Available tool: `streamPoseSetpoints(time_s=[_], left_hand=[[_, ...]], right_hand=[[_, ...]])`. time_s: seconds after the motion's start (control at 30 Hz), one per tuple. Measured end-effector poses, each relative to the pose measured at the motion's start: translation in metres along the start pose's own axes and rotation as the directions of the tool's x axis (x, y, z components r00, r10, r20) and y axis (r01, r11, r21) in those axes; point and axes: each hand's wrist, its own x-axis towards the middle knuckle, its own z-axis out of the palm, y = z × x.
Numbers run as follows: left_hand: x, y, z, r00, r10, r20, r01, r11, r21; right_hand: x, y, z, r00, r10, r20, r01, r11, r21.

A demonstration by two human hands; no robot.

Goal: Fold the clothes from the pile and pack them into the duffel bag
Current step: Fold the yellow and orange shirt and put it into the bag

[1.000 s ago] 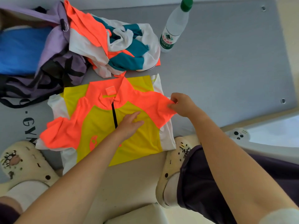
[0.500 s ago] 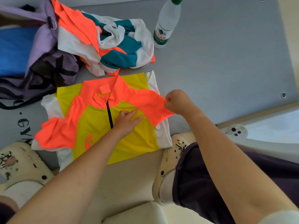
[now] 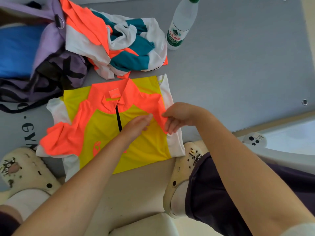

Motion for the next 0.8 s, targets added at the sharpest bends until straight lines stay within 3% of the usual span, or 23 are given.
streamPoseSetpoints(time_s=[0.07,0.13,0.17,0.23,0.3,0.37,0.43,0.53,0.67,0.8], left_hand=[[-0.007,0.002,-0.003,0.993,-0.054,0.102,0.081,0.957,-0.277],[-0.005,-0.005,-0.006,0.986,-0.100,0.134,0.147,0.898,-0.414],[-0.003,-0.009,-0.009,0.985,-0.128,0.116,0.167,0.885,-0.435],[0.001,-0.016,-0.011,0.981,-0.186,0.059,0.193,0.879,-0.437],[0.007,-0.023,-0.011,0.974,-0.225,0.033,0.218,0.881,-0.420],[0.012,-0.025,-0.011,0.969,-0.245,0.030,0.236,0.881,-0.410],[0.016,-0.026,-0.011,0.970,-0.243,0.028,0.233,0.883,-0.406],[0.020,-0.023,-0.010,0.972,-0.234,0.002,0.218,0.899,-0.381],[0.027,-0.015,-0.011,0.980,-0.188,-0.062,0.159,0.934,-0.319],[0.030,0.002,-0.020,0.986,-0.105,-0.131,0.069,0.964,-0.256]], right_hand=[[0.003,-0.011,0.009,0.988,-0.076,0.133,0.048,0.979,0.200],[0.005,-0.020,0.011,0.989,-0.083,0.119,0.061,0.982,0.178],[0.008,-0.023,0.010,0.996,-0.069,0.053,0.064,0.994,0.085],[0.014,-0.025,0.006,0.989,-0.063,-0.132,0.036,0.980,-0.196],[0.021,-0.019,0.001,0.943,-0.155,-0.293,0.005,0.890,-0.455],[0.027,-0.008,-0.001,0.889,-0.281,-0.363,0.036,0.831,-0.555],[0.031,0.004,0.002,0.850,-0.349,-0.396,0.079,0.826,-0.558],[0.039,0.017,0.006,0.811,-0.339,-0.477,0.080,0.871,-0.484],[0.048,0.026,0.004,0.818,-0.276,-0.504,0.003,0.879,-0.477],[0.040,0.030,-0.006,0.772,-0.352,-0.529,0.143,0.907,-0.395]])
